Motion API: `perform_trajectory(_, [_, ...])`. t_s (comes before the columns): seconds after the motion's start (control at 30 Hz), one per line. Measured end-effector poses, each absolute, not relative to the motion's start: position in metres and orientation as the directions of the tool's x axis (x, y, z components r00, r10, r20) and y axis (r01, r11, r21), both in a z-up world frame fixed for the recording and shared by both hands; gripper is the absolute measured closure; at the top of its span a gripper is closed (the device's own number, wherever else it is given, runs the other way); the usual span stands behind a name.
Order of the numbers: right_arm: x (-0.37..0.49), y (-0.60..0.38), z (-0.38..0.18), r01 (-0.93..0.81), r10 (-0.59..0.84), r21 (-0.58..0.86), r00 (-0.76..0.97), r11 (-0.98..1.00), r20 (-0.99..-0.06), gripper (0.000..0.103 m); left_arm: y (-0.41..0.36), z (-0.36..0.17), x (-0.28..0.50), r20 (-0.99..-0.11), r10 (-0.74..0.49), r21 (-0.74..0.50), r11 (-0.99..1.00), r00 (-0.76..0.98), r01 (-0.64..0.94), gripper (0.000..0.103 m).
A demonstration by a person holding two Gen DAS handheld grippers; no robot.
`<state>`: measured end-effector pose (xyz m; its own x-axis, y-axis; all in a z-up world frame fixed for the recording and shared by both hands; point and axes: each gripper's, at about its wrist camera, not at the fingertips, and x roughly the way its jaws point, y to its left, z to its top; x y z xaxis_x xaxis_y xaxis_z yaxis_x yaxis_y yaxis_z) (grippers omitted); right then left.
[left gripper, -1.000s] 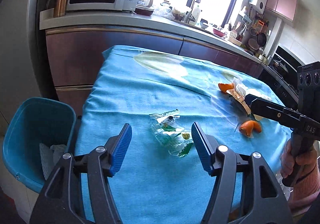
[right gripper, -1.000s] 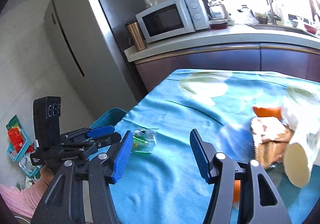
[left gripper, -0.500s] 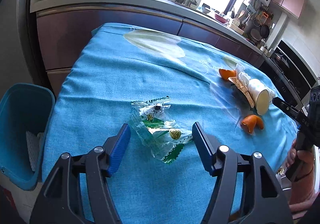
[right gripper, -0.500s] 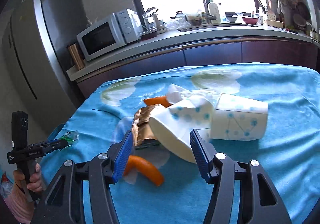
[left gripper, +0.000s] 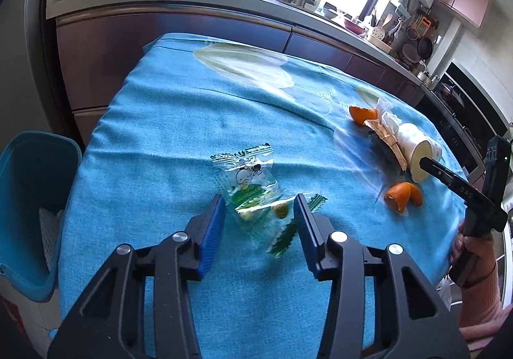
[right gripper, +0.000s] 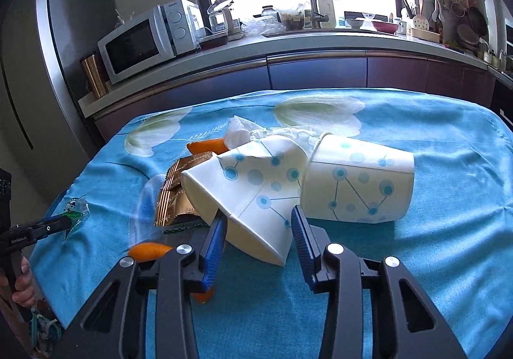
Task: Collect trash
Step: 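Grasp the clear plastic wrapper with the left tool while the right tool grasps the paper cup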
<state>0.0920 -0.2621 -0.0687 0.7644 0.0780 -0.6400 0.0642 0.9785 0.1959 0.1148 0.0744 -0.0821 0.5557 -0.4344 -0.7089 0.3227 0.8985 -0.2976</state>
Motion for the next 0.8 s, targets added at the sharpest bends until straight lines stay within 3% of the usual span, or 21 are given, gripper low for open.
perform_trajectory(0.17, [0.089, -0.266, -0.067, 0.071, 0.079, 0.209, 0.773, 0.975, -0.63, 0.089, 0.076, -0.084, 0.115, -0.71, -0.443, -0.314, 0.895, 0.548, 0.316, 0.081])
perform_trajectory(0.27, [0.088, -0.267, -0.064, 0.068, 0.086, 0.22, 0.779, 0.973, -0.621, 0.094, 0.076, -0.084, 0.113, -0.706, -0.447, -0.319, 0.893, 0.549, 0.317, 0.088])
perform_trajectory(0.4, [0.083, -0.266, -0.056, 0.053, 0.097, 0.229, 0.797, 0.972, -0.596, 0.097, 0.077, -0.08, 0.108, -0.694, -0.447, -0.311, 0.893, 0.565, 0.325, 0.094])
perform_trajectory(0.8, [0.069, -0.255, -0.026, -0.056, 0.215, 0.308, 0.832, 0.95, -0.512, 0.1, 0.076, -0.058, 0.088, -0.651, -0.459, -0.281, 0.885, 0.604, 0.371, 0.101])
